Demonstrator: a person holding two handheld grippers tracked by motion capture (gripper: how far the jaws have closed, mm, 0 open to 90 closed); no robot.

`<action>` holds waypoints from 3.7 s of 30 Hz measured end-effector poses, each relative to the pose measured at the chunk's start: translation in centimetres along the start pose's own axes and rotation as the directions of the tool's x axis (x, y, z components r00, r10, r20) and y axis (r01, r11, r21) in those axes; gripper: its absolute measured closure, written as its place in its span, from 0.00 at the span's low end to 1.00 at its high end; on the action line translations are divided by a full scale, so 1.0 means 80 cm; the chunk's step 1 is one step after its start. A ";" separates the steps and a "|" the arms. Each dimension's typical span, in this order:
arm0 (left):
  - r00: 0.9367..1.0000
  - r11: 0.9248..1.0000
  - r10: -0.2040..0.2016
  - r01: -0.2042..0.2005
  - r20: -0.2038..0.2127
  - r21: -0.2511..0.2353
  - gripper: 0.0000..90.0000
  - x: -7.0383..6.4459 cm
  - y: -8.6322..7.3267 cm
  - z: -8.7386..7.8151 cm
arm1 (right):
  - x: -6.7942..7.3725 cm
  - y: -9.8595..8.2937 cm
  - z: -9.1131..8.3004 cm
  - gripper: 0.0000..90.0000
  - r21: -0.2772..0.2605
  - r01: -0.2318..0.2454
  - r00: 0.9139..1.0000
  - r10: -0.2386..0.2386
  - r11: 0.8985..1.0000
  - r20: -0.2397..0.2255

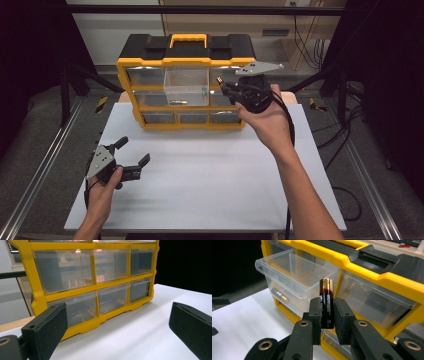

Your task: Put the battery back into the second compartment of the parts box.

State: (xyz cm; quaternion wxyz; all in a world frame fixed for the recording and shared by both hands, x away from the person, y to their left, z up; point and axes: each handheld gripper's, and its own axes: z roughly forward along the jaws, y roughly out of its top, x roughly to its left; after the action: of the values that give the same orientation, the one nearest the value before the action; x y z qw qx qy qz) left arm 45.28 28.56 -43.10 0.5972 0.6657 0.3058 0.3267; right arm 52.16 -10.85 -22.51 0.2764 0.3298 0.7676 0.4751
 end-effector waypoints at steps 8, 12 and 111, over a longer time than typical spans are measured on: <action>1.000 1.000 0.002 -0.002 0.002 0.001 0.02 0.000 0.000 0.000 | 0.002 0.010 -0.001 0.86 -0.019 0.001 1.000 -0.001 1.000 -0.006; 1.000 1.000 0.001 -0.001 0.001 0.001 0.02 0.000 0.000 0.000 | 0.003 0.014 -0.002 0.86 -0.024 0.003 1.000 -0.003 1.000 -0.009; 1.000 1.000 -0.005 0.006 0.002 -0.009 0.02 0.001 0.001 -0.001 | 0.027 0.062 0.045 0.86 -0.042 -0.018 0.997 0.015 0.999 -0.075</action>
State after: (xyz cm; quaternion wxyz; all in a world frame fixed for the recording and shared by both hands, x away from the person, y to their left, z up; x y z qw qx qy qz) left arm 45.25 28.64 -43.01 0.6012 0.6625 0.3057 0.3258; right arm 54.67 -5.62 -19.62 0.2504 0.3123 0.7643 0.5056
